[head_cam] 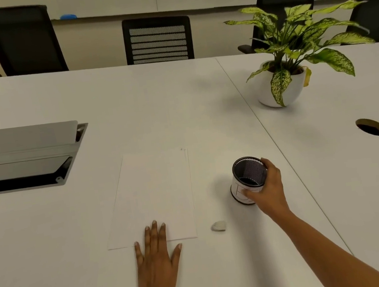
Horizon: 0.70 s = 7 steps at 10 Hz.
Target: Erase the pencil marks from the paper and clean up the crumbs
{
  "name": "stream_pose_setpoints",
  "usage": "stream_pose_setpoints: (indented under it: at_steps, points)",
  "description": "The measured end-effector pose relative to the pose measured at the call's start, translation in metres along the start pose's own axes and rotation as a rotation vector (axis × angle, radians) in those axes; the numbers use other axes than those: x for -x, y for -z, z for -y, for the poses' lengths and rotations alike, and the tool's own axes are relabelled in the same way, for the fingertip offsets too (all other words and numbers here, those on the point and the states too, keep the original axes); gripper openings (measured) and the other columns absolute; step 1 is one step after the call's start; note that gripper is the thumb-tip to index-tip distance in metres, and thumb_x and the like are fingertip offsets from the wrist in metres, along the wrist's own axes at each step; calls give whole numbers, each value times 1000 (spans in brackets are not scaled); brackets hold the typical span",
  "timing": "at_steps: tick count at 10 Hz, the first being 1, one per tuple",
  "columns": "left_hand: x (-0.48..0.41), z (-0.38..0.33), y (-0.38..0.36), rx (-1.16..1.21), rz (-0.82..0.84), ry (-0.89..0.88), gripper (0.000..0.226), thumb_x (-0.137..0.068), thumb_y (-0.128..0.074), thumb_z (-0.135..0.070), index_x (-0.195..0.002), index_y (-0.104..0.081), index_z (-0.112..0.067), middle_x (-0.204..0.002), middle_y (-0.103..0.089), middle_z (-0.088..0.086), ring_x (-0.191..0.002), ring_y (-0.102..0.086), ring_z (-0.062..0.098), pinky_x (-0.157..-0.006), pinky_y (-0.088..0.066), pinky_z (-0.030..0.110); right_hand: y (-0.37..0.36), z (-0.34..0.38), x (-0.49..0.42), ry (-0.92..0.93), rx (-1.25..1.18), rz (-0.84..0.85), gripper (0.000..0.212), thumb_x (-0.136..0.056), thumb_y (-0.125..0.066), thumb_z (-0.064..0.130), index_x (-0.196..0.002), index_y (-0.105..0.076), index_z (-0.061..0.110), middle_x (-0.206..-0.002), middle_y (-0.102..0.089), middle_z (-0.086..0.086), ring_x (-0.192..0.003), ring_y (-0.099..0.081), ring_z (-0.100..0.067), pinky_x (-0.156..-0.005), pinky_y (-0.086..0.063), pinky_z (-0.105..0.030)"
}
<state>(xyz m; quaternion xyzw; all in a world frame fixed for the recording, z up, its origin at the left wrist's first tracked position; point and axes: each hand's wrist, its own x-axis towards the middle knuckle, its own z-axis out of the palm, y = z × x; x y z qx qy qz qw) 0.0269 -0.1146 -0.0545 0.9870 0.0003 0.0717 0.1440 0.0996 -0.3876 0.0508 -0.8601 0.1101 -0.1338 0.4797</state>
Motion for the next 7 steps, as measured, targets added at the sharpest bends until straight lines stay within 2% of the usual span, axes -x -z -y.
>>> stream_pose_setpoints:
  at_steps: [3, 5, 6, 7]
  points:
    - [2, 2, -6, -39, -72, -2, 67, -94, -11, -57, -138, -36, -14, -144, -38, 5, -141, 9, 4, -112, -2, 38, -7, -8, 1, -16, -35, -38, 89, -60, -79, 3, -132, -29, 17, -132, -36, -10, -120, -38, -20, -94, -31, -26]
    - [0, 4, -7, -70, -106, -13, 65, -94, -10, -56, -141, -30, -16, -147, -34, 5, -141, 9, 5, -112, -3, 39, -7, -12, 5, -49, -33, -16, 101, -64, -77, 2, -140, -13, 19, -145, -26, -8, -132, -28, -21, -103, -24, -27]
    - [2, 8, -11, -65, -154, -41, 61, -96, -9, -54, -146, -17, -20, -149, -28, 2, -142, 8, 6, -111, -2, 39, -7, -8, 16, 41, 84, -29, 102, -65, -78, 12, -141, -10, 20, -151, -14, -9, -138, -15, -23, -110, -21, -40]
    - [-2, 4, -10, -18, -196, -49, 59, -96, -8, -53, -147, -9, -25, -155, -13, -3, -142, 8, 7, -112, 0, 38, -9, 0, 28, 124, 243, -46, 100, -67, -78, 22, -141, -12, 19, -151, -12, -11, -139, -12, -25, -110, -20, -51]
